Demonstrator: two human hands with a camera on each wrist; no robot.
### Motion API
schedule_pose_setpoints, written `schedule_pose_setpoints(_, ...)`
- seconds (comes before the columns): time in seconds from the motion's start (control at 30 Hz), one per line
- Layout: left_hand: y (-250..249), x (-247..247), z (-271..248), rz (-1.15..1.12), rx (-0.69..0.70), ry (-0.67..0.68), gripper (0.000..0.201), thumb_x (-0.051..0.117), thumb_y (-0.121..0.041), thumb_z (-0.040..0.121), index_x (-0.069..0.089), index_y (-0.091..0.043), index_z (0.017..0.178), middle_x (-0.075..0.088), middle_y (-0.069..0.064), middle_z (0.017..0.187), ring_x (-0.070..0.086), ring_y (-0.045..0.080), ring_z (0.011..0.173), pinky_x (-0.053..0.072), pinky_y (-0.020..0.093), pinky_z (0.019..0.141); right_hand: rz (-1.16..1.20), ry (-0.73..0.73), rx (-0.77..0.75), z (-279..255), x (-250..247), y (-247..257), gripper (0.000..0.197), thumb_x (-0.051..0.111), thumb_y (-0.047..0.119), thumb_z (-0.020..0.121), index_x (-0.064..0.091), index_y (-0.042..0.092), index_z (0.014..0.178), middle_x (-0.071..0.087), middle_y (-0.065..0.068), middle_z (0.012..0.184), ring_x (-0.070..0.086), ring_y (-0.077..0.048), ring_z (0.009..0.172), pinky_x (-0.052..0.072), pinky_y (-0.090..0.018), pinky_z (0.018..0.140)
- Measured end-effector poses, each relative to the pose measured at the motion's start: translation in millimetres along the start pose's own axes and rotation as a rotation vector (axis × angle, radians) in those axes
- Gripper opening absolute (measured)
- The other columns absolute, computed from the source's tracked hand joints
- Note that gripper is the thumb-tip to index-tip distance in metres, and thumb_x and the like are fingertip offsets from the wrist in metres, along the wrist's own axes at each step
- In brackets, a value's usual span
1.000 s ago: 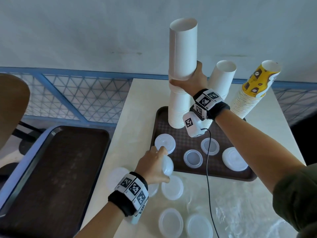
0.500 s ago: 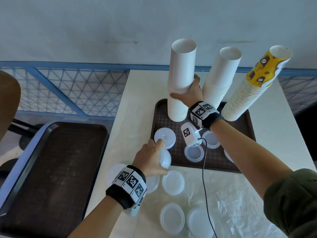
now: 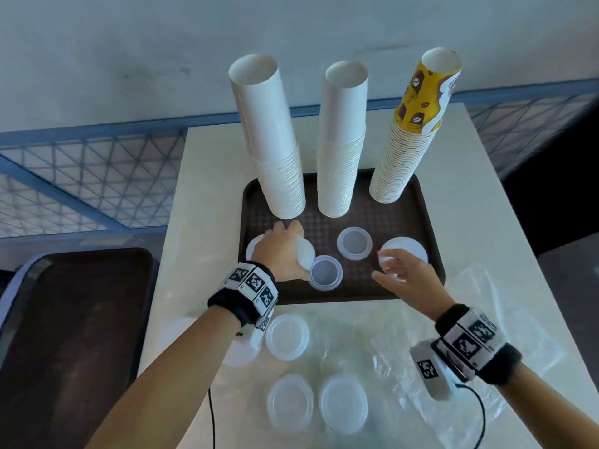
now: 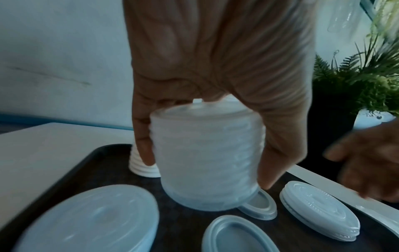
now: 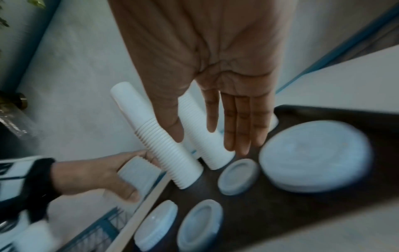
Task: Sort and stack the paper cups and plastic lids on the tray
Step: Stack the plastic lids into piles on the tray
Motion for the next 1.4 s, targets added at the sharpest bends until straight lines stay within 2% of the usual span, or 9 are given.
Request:
schedule_pose_setpoints(0.2,-70,17,52,0.108,0.099,0.020,0.077,0.083,-0.032,0.057,0.040,-0.017,0.119,0.044,0.012,0.116,0.049,0.030,0.105,0.045,0.040,0.073,-0.017,-0.066,0.053,-82,-48,-87,0.034,0.076,0.023,0.073,0.059,0.032,0.102,0.069,0.003,0.088,0.059,0.003,0.089,0.045,-0.006,0.075)
schedule_pose_setpoints(0.37,-104,43,81,0.205,0.123,0.088,0.077,0.081,-0.029,0.058,0.037,-0.016,0.120,0.042,0.011,0.119,0.048,0.030,0.107,0.045,0.038,0.073,0.041,-0.119,0.081,-116,-65,-122,0.045,0.058,0.078,0.058,0.057,0.050,0.094,0.068,0.018,0.090,0.061,0.008,0.086,0.045,-0.004,0.077)
schedule_pose_setpoints(0.47,-114,53,91,0.273,0.127,0.121,0.081,0.081,-0.030,0.059,0.035,-0.015,0.124,0.043,0.013,0.121,0.048,0.031,0.109,0.048,0.039,0.075,0.052,-0.127,0.086,-120,-71,-133,0.036,0.071,0.057,0.064,0.052,0.061,0.095,0.070,0.013,0.086,0.061,0.007,0.087,0.044,-0.002,0.077)
schedule_pose_setpoints(0.6,-121,64,99,0.350,0.119,0.153,0.084,0.081,-0.033,0.061,0.032,-0.015,0.127,0.042,0.015,0.126,0.047,0.031,0.113,0.050,0.040,0.078,0.066,-0.130,0.058,-120,-76,-139,0.037,0.071,0.047,0.070,0.051,0.064,0.096,0.062,0.031,0.097,0.061,0.009,0.088,0.043,-0.001,0.078)
schedule_pose_setpoints(0.8,-121,72,102,0.394,0.095,0.169,0.086,0.082,-0.032,0.061,0.032,-0.015,0.128,0.039,0.014,0.129,0.045,0.031,0.114,0.050,0.040,0.081,0.055,-0.114,0.026,-118,-81,-150,0.056,0.076,0.019,0.072,0.050,0.061,0.099,0.068,0.020,0.088,0.061,0.007,0.089,0.044,-0.003,0.079)
schedule_pose_setpoints(0.97,-119,74,101,0.397,0.091,0.153,0.086,0.082,-0.029,0.060,0.032,-0.016,0.129,0.038,0.012,0.130,0.045,0.030,0.114,0.050,0.039,0.078,0.081,-0.120,0.016,-117,-87,-145,0.034,0.062,0.063,0.067,0.051,0.061,0.099,0.066,0.023,0.095,0.061,0.006,0.089,0.044,-0.004,0.081)
schedule_pose_setpoints(1.1,-118,75,100,0.369,0.108,0.126,0.096,0.083,-0.027,0.059,0.026,-0.019,0.136,0.034,0.012,0.134,0.040,0.030,0.119,0.049,0.043,0.083,0.063,-0.114,0.007,-114,-86,-141,0.035,0.065,0.050,0.073,0.048,0.064,0.101,0.061,0.030,0.102,0.060,0.006,0.092,0.043,-0.003,0.082)
schedule_pose_setpoints(1.23,-118,68,94,0.391,0.149,0.068,0.113,0.082,-0.038,0.060,0.010,-0.024,0.145,0.021,0.014,0.148,0.031,0.032,0.131,0.039,0.051,0.100,0.067,-0.105,-0.002,-112,-86,-135,0.048,0.055,0.079,0.060,0.050,0.058,0.103,0.061,0.028,0.102,0.061,0.006,0.091,0.044,-0.006,0.083)
schedule_pose_setpoints(1.4,-108,60,83,0.310,0.095,0.041,0.098,0.075,-0.045,0.070,0.016,-0.023,0.145,0.022,0.015,0.147,0.034,0.034,0.129,0.046,0.045,0.090,0.083,-0.107,-0.008,-108,-82,-127,0.059,0.046,0.089,0.055,0.051,0.054,0.102,0.062,0.026,0.102,0.062,0.003,0.091,0.046,-0.011,0.083)
Point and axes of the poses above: each hand's wrist, its own z-axis towards the middle knuckle, its own x-axis out of the palm, y = z × x, the point moved 8 cm from there along z, towards the middle knuckle
